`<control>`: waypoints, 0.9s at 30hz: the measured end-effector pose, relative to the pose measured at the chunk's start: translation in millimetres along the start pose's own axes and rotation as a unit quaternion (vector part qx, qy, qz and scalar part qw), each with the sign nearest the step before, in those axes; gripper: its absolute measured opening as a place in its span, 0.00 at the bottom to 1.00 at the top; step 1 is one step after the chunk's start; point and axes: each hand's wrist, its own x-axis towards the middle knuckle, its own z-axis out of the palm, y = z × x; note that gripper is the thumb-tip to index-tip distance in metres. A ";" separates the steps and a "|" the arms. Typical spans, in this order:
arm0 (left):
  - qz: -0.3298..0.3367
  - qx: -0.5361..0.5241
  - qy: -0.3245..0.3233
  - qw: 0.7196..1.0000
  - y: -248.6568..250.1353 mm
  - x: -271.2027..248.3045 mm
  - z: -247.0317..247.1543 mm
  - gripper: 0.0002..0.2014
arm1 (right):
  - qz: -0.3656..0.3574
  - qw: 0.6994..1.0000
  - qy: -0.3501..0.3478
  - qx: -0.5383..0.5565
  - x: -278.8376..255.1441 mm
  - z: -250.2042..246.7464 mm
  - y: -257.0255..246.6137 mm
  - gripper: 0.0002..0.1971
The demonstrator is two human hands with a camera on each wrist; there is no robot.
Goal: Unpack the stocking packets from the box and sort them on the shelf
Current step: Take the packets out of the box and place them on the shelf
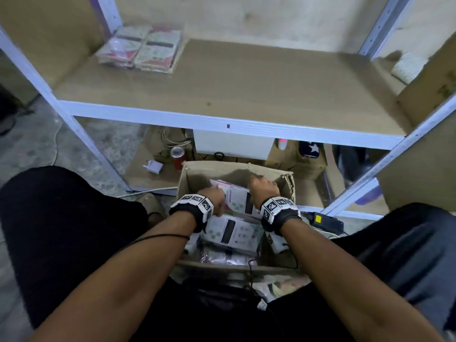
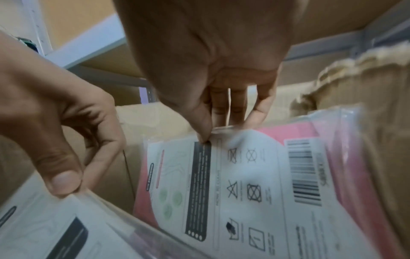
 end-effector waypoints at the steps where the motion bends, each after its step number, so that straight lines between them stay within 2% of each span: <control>1: 0.003 -0.003 0.007 1.000 3.1 -6.1 -7.8 0.07 | -0.002 1.000 0.005 0.001 -3.3 -10.7 -0.3 0.20; 3: 0.020 -0.001 0.029 0.999 8.9 -20.2 -25.0 0.08 | -0.003 1.000 0.015 0.000 -10.7 -32.0 -1.0 0.23; 9: 0.078 0.035 0.092 0.992 36.9 -66.4 -93.2 0.08 | 0.002 0.998 0.055 0.021 -39.0 -100.0 4.4 0.10; 14: 0.113 0.052 0.153 0.980 59.6 -114.1 -154.8 0.08 | 0.014 0.995 0.087 0.048 -58.3 -157.2 11.0 0.10; 18: 0.125 0.064 0.167 0.976 66.4 -141.1 -206.0 0.09 | 0.011 0.984 0.145 0.100 -66.9 -204.0 28.4 0.05; 22: 0.123 0.002 0.205 0.971 53.1 -154.5 -249.3 0.06 | 0.023 0.967 0.193 0.164 -61.8 -245.6 53.4 0.04; 25: 0.124 -0.086 0.266 0.952 29.0 -154.3 -276.3 0.02 | 0.022 0.952 0.206 0.224 -52.3 -267.8 64.6 0.05; 27: 0.118 -0.156 0.301 0.933 8.1 -146.6 -290.2 0.03 | 0.035 0.938 0.212 0.273 -41.4 -275.9 67.4 0.08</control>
